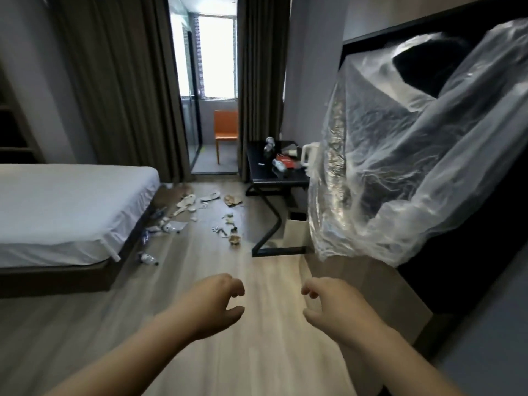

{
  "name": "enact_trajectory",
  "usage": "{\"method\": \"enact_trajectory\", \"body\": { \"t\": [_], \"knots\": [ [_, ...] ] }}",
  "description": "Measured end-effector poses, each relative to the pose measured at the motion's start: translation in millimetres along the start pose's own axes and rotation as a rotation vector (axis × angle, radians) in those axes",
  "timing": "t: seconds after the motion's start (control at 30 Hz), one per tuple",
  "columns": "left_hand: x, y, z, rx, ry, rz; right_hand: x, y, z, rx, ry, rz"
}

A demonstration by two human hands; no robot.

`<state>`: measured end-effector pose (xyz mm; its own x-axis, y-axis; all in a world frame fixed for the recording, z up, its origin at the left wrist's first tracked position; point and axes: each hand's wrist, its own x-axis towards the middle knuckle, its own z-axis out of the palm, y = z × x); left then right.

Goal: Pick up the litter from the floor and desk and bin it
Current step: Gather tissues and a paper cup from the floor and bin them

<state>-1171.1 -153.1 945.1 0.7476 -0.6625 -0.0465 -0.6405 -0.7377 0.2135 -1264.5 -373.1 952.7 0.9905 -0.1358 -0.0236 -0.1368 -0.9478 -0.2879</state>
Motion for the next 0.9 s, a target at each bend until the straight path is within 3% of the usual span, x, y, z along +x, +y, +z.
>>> {"method": "enact_trajectory", "body": {
  "t": [0.53,0.9],
  "knots": [
    [156,-116,-4,-0.059,0.066,-0.346,276,1,10,-0.034,-0.104,-0.33],
    [262,-236,-6,-0.104,0.04,-0.406,444,-30,49,-0.006,-0.184,-0.341]
  ]
}}
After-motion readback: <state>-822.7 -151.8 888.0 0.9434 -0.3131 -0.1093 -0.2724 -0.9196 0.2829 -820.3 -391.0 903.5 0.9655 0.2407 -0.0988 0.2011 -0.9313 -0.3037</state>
